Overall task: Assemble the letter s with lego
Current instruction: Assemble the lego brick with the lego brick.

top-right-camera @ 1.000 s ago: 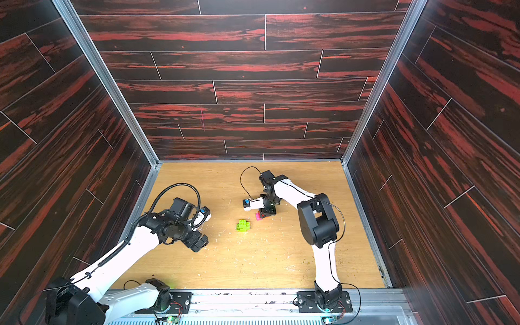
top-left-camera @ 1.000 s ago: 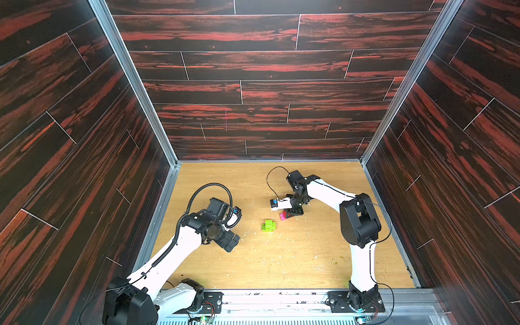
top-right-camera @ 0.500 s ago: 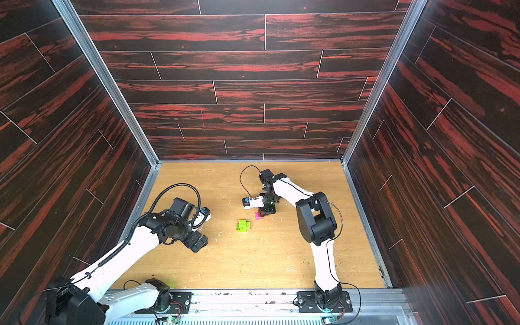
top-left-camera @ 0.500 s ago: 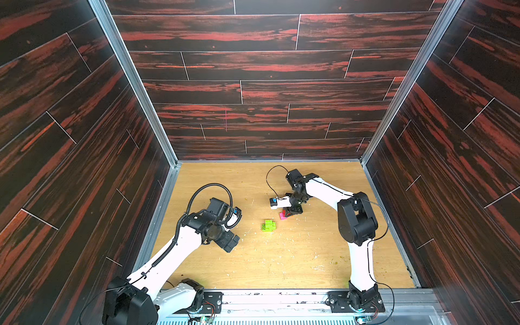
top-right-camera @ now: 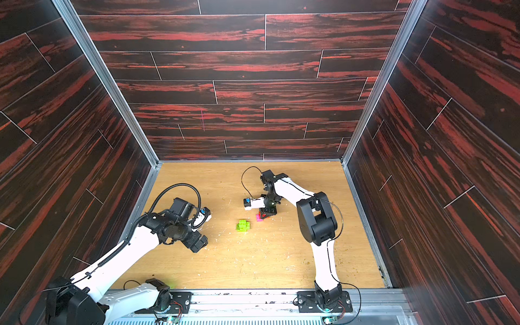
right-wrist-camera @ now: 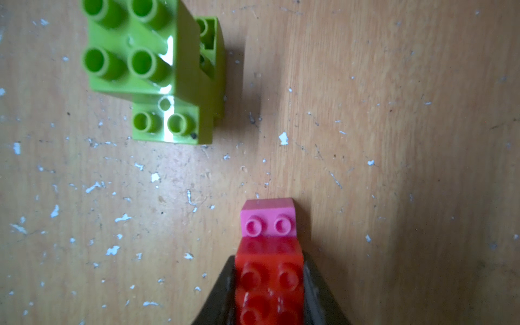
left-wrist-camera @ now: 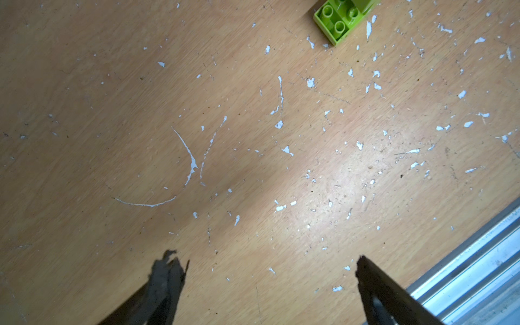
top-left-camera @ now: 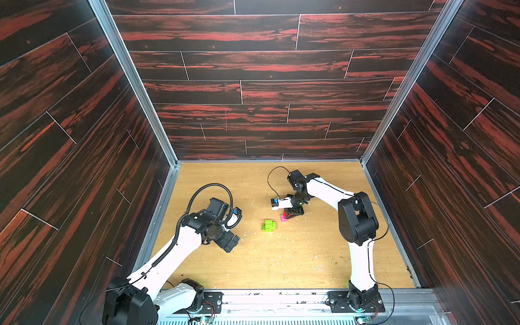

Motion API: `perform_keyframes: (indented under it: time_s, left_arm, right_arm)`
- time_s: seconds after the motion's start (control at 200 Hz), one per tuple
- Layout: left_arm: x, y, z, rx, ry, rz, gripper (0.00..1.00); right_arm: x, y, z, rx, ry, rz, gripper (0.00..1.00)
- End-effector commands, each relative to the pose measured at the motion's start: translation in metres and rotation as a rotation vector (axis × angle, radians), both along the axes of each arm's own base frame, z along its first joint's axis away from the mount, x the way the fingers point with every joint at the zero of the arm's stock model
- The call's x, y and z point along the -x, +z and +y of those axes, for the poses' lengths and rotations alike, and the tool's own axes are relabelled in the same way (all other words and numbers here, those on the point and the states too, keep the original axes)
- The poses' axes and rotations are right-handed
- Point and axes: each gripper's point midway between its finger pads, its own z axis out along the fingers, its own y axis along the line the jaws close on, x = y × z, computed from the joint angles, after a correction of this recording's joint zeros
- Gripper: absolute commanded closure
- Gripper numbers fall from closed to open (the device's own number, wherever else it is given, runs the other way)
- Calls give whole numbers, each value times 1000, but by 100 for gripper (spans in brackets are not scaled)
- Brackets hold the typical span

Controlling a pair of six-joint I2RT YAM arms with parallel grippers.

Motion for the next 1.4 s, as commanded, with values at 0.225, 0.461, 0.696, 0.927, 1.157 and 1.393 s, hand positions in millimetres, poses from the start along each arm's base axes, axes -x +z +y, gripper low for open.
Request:
perform_keyframes:
  time_s: [0.225,0.461,0.696,0.927,1.157,1.393]
  left_arm:
    - [4,3,-6,40,-33,12,2]
    - [0,6,-11,59,-40,0,2]
    - [-2,8,-15,63,-69,10,2]
    - [-4,10,-18,77,-86,3,2]
    - [-5,10,-21,89,-93,-5,2]
    - [-5,13,-21,95,-95,-19,2]
  right_arm:
    - [39,-41,-26,72,-31,169,81]
    - [36,-40,-35,111,-18,104,81]
    - [34,-35,-33,97,-6,88,82]
    - [41,-38,-39,132,-5,74,82]
    - [40,-43,-40,178,-1,39,82]
    - [42,-46,-33,181,-63,88,83]
